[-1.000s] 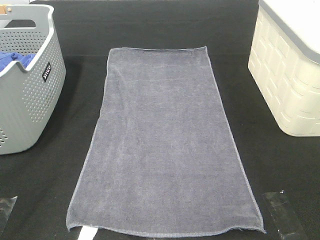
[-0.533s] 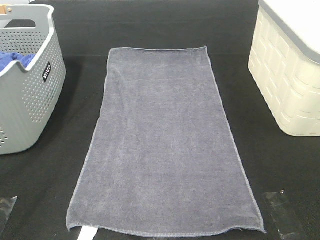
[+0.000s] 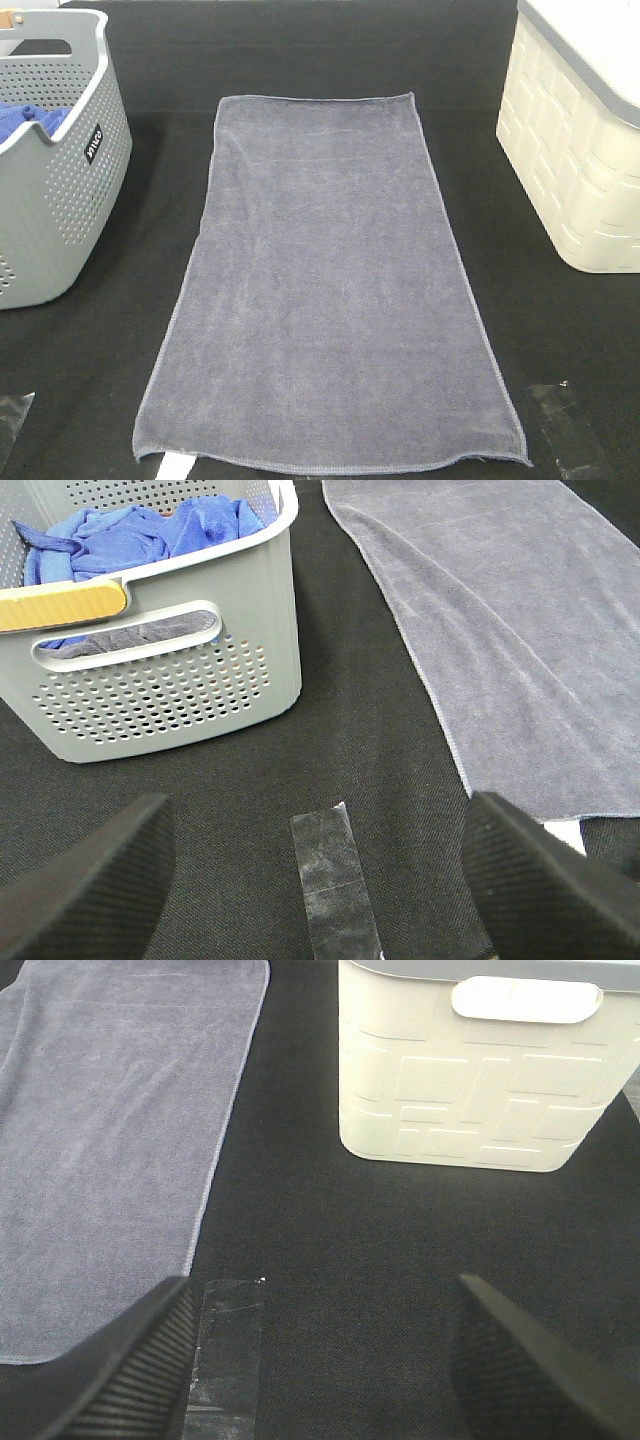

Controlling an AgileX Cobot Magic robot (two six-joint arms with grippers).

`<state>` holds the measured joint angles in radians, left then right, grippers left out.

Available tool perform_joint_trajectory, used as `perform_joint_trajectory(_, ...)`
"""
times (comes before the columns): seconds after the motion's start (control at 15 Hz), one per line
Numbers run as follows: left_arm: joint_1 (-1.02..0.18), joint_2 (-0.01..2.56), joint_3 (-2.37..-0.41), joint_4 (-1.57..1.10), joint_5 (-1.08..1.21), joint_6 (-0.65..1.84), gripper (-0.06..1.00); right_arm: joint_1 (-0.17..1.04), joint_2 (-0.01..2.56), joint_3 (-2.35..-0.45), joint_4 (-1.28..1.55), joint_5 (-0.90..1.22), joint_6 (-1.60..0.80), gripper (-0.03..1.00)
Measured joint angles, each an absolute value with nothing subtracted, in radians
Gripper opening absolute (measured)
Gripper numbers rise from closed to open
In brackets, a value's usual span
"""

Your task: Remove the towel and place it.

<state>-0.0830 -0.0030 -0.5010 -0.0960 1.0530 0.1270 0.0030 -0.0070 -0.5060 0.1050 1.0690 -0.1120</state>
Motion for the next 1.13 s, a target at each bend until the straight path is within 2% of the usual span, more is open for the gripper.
perform_joint_trajectory(1.13,-0.083,-0.004,-0.501,-0.095,1.053,0.127,0.76,0.003,-0.007,-0.506,0.105,1.069,-0.112,0.67)
